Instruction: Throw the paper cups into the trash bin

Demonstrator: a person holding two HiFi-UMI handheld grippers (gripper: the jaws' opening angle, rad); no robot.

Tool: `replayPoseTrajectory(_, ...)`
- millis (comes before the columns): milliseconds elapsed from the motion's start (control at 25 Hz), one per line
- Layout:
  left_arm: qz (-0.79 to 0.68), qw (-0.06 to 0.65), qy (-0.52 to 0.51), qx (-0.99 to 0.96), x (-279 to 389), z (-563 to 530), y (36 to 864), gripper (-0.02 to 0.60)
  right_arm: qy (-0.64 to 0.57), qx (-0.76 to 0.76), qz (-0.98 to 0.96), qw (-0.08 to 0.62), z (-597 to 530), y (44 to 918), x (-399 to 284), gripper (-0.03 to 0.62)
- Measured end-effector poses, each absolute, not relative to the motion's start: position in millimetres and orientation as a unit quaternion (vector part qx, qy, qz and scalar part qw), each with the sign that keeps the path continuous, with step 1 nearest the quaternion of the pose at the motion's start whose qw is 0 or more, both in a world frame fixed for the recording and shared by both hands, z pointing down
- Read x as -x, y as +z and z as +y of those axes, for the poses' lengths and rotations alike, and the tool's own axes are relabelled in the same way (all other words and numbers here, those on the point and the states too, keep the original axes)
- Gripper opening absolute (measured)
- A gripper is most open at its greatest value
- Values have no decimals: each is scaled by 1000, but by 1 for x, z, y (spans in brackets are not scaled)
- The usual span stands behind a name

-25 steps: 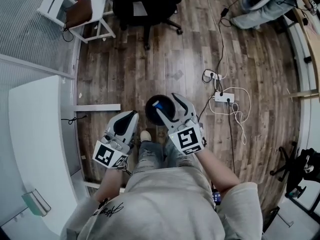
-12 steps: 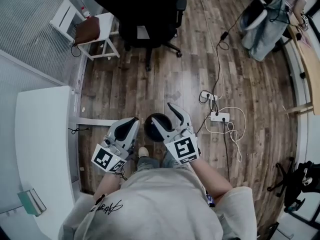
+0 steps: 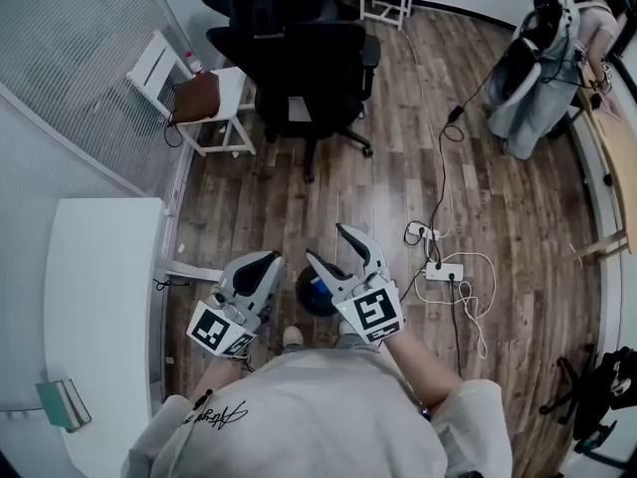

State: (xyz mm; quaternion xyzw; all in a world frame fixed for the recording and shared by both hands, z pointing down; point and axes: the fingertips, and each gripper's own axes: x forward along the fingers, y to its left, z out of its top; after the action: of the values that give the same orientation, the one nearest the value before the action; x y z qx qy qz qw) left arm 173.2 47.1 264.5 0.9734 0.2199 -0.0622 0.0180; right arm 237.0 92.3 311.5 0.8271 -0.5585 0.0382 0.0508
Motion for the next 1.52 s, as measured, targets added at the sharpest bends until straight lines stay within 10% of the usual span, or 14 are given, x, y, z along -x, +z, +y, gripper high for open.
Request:
replayPoseTrajectory(800, 182, -6, -80, -980, -163, 61, 245, 3, 0, -787, -615, 50, 98, 273, -223, 267)
replayPoseTrajectory(920, 176, -5, -78, -981, -162, 62, 246, 3, -9, -784, -620, 42, 101, 271, -220, 153)
replayPoseTrajectory(1520, 153, -3, -81, -985, -163, 57, 249, 3, -11, -765, -643, 31, 95, 275, -212, 33)
